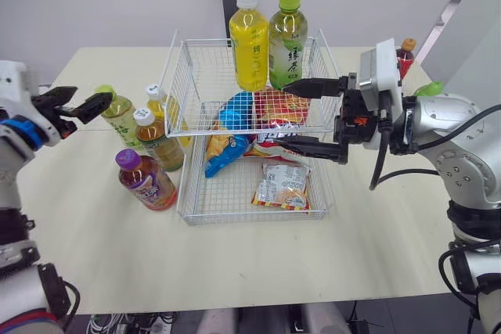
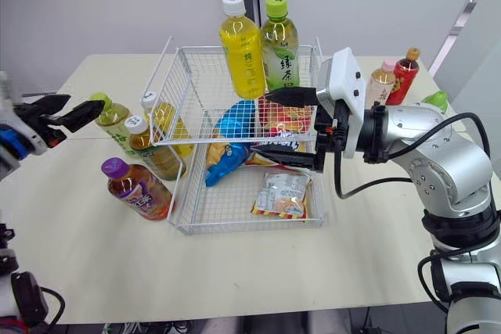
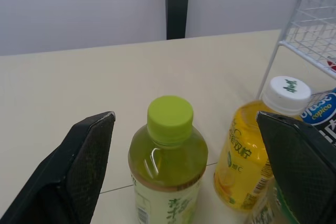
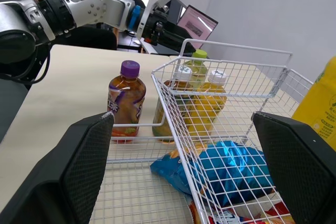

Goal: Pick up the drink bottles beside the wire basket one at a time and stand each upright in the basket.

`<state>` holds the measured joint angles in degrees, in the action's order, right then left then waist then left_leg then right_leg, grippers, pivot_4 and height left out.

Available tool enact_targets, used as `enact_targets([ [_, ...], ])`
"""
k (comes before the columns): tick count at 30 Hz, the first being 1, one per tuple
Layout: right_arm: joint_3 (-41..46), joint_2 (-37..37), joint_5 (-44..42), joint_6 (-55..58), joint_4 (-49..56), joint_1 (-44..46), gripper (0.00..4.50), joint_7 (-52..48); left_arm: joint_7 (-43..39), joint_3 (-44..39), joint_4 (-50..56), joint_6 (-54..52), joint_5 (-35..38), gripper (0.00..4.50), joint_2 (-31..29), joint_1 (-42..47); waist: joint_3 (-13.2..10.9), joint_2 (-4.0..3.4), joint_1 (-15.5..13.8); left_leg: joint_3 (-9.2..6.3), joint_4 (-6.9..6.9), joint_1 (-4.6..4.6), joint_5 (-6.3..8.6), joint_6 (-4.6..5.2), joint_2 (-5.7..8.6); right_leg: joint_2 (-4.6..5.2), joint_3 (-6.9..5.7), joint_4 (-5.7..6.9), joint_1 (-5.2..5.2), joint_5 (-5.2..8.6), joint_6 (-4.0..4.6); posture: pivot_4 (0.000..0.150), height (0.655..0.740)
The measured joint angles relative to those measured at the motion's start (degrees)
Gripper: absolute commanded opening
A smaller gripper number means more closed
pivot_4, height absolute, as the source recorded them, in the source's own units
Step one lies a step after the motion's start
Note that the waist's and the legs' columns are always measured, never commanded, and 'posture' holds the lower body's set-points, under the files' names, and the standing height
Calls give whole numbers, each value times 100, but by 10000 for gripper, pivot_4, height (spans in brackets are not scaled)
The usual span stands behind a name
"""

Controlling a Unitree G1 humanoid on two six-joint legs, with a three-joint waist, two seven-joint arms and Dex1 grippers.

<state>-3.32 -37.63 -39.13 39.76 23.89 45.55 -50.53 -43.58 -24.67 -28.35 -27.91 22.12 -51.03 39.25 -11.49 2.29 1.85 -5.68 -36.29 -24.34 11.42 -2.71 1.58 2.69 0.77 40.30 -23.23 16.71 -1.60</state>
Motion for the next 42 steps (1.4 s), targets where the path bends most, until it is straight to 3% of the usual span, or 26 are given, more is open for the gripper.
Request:
enact_targets([
  [13,-17,-4,83,98,71,2,45000,89,57,742,-1964,914,-628,44785,245,1269,0,0,8,-1,-2,-2,0,0,-4,-9,1,0,-1,-1,-1,1500,7400],
  [18,-16,-4,80,136,92,2,45000,110,26,875,-2348,1237,-789,33676,280,1458,0,0,10,-1,-1,-2,0,0,-6,-11,2,0,-1,-1,-1,1500,7400],
  [24,-12,-4,73,216,133,1,45000,176,-1,911,-2559,1457,-844,14938,311,1517,0,0,10,-2,-1,-2,0,0,-6,-11,2,0,-1,-1,-1,1500,7400],
  [25,-11,-4,72,220,141,1,45000,183,-1,910,-2562,1471,-844,13602,310,1517,0,0,12,-3,-1,-2,0,0,-6,-11,2,0,-1,-1,-1,1500,7400],
  [29,-6,-4,49,223,241,1,45000,214,-98,859,-2427,1373,-800,13683,205,1401,0,1,34,-3,-1,-4,0,0,-8,-11,3,0,-3,-1,-1,1500,7400],
  [35,222,-122,-93,288,310,-10,45000,223,-284,733,-1508,414,-519,13683,-393,1250,-2,5,112,-25,-2,-24,0,-1,-19,-31,-7,-11,-10,-1,0,1500,7400],
  [42,490,-453,-276,334,358,-201,45000,141,-676,830,-826,-805,-287,13683,-1182,2717,-3,8,70,-33,-5,-34,-1,-1,-16,-36,-17,-26,-6,-3,-5,1500,7400],
])
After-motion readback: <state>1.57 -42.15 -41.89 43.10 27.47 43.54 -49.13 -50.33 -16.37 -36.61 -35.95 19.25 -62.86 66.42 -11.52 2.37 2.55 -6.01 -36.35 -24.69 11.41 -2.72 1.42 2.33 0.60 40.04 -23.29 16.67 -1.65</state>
